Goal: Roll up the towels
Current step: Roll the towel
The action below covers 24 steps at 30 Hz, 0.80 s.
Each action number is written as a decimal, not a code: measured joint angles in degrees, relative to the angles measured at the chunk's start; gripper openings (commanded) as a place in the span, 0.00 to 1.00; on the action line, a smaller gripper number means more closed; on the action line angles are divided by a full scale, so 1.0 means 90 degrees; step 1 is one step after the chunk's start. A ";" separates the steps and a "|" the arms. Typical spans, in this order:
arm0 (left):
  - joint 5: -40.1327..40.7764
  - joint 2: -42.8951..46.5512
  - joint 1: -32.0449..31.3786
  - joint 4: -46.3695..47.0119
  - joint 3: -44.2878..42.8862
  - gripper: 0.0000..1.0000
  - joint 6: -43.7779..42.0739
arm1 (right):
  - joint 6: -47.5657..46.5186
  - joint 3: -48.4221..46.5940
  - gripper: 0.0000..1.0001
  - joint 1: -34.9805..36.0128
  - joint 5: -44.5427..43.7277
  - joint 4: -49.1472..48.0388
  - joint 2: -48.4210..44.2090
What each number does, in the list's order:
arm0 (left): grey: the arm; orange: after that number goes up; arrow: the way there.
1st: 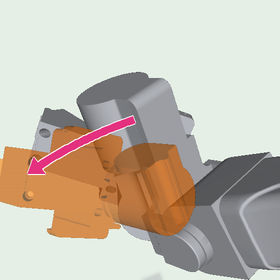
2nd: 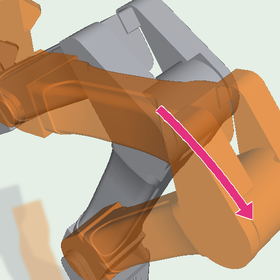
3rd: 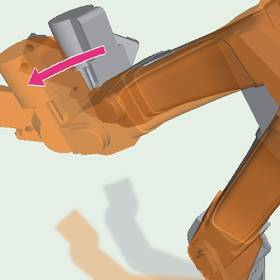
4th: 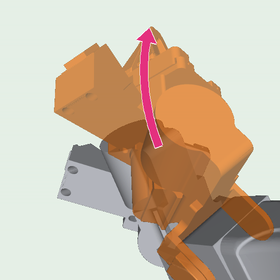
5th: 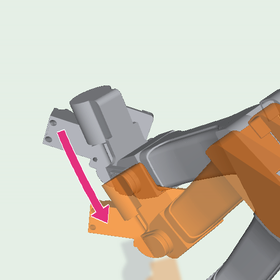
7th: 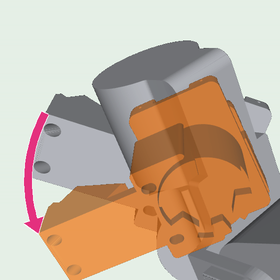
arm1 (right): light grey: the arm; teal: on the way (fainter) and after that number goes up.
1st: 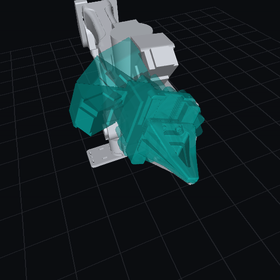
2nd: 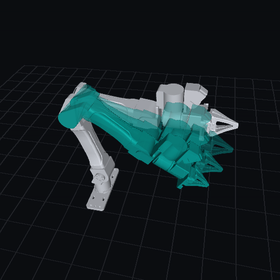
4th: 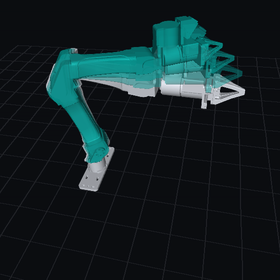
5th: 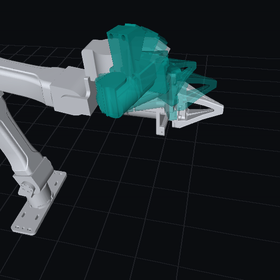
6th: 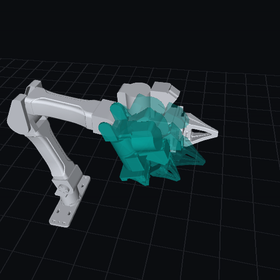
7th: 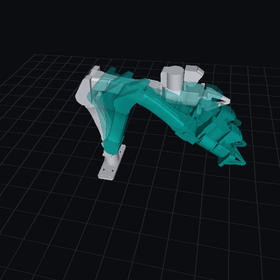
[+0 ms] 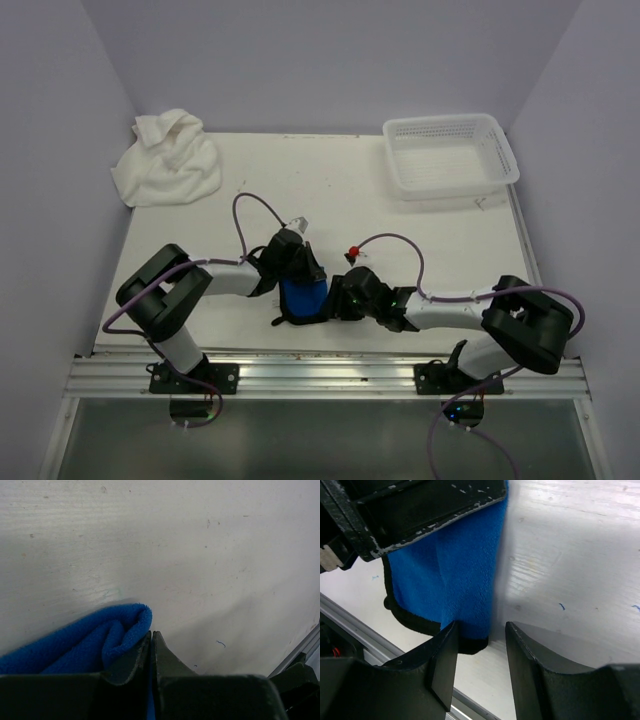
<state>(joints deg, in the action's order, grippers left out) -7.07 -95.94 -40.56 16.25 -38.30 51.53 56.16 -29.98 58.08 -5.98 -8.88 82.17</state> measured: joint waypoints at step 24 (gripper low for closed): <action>0.0148 0.0240 0.0007 -0.0250 0.0044 0.10 0.0039 | -0.0146 -0.0818 0.00 0.0435 -0.0843 0.1231 0.0243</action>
<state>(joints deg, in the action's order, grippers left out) -5.74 -93.78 -40.49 14.00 -37.91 51.88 54.85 -37.34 62.00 -13.56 2.20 84.36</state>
